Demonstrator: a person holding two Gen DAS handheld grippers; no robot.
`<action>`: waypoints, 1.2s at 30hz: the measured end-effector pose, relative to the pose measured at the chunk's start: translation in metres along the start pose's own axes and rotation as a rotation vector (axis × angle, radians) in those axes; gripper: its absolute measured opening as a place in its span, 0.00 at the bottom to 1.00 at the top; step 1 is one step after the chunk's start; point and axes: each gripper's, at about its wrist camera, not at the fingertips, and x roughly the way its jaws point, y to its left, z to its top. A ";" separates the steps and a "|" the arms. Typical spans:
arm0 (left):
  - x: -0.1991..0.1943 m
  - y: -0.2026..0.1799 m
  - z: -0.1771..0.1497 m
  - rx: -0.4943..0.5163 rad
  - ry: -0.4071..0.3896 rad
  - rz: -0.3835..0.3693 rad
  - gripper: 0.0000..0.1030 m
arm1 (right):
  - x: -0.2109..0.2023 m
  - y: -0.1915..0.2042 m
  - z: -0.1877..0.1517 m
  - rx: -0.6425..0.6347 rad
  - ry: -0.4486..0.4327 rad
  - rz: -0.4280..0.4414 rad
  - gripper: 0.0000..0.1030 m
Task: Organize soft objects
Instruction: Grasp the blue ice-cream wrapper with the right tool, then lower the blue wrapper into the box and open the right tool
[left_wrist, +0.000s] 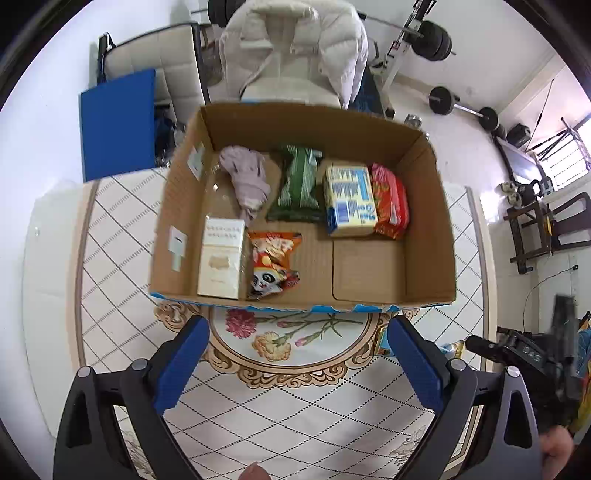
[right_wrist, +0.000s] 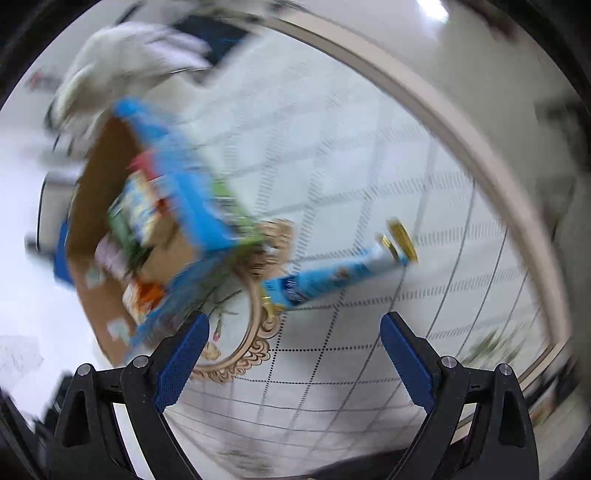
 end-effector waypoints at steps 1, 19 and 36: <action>0.007 -0.002 0.001 0.001 0.013 0.009 0.96 | 0.011 -0.011 0.003 0.055 0.018 0.024 0.93; 0.031 0.002 0.004 0.022 0.052 0.052 0.96 | 0.083 -0.024 0.008 0.258 0.046 0.034 0.16; -0.034 0.044 0.019 -0.024 -0.092 0.025 0.96 | -0.070 0.071 -0.055 0.142 -0.021 0.453 0.16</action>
